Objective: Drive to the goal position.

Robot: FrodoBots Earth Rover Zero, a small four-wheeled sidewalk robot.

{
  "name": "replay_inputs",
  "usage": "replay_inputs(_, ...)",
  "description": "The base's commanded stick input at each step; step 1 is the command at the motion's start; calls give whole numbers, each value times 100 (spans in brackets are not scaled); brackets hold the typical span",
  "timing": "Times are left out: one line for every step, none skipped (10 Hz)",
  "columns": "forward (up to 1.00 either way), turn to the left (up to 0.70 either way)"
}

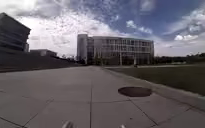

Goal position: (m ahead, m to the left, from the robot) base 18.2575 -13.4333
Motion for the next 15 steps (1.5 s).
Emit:
replay_inputs(6, 0)
replay_inputs(5, 0)
replay_inputs(5, 0)
replay_inputs(5, 0)
replay_inputs(5, 0)
replay_inputs(5, 0)
replay_inputs(5, 0)
replay_inputs(5, 0)
replay_inputs(5, 0)
replay_inputs(5, 0)
replay_inputs(5, 0)
replay_inputs(5, 0)
replay_inputs(5, 0)
replay_inputs(5, 0)
replay_inputs(5, 0)
